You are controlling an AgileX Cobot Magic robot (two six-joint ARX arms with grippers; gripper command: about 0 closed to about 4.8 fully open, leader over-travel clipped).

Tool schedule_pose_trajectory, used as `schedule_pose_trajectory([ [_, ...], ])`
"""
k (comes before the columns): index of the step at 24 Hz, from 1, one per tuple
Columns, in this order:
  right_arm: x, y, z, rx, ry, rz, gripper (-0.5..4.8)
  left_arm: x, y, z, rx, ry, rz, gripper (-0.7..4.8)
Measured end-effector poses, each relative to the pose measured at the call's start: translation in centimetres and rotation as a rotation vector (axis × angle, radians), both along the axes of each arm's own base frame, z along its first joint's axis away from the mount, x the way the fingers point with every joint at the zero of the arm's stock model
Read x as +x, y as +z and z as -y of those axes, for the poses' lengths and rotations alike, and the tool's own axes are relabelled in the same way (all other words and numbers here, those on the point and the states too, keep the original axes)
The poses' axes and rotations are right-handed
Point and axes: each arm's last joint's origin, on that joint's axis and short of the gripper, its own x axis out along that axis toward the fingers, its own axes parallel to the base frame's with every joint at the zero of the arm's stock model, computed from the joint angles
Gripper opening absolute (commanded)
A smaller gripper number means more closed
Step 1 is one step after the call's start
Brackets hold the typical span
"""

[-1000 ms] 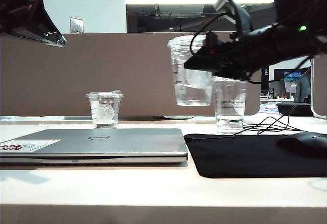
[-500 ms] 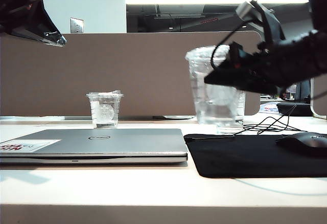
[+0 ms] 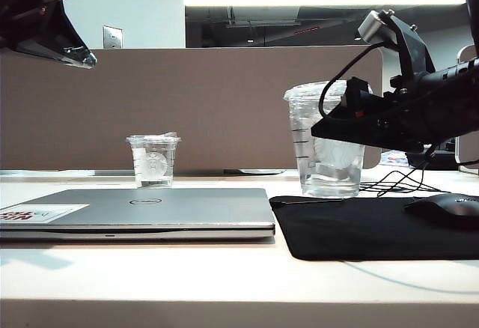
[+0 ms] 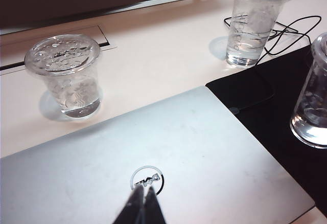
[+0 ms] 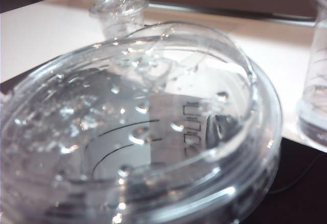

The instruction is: Pick up the coffee cup on the middle and place it on the right side of the laptop.

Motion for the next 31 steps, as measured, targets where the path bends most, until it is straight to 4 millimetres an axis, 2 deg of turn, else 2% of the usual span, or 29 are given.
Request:
schedule_pose_trajectory([
  [2,0.2,-0.3,-0.1,0.003,-0.004,0.009,2.74,0.0,0.0,0.0,0.000,0.000,0.000,-0.05],
  [8,0.6,-2.3,-0.2,0.002,-0.005,-0.032,2.73,0.0,0.0,0.0,0.000,0.000,0.000,-0.05],
  [24,1.1,-3.6,-0.4,0.022,-0.006,-0.014,2.75,0.0,0.0,0.0,0.000,0.000,0.000,-0.05],
  [26,1.1,-3.7,-0.4,0.024,-0.006,-0.008,2.99,0.0,0.0,0.0,0.000,0.000,0.000,-0.05],
  [29,1.1,-3.7,-0.4,0.027,-0.005,-0.009,4.00,0.0,0.0,0.0,0.000,0.000,0.000,-0.05],
  [31,1.1,-3.7,-0.4,0.034,-0.008,-0.017,4.01,0.0,0.0,0.0,0.000,0.000,0.000,-0.05],
])
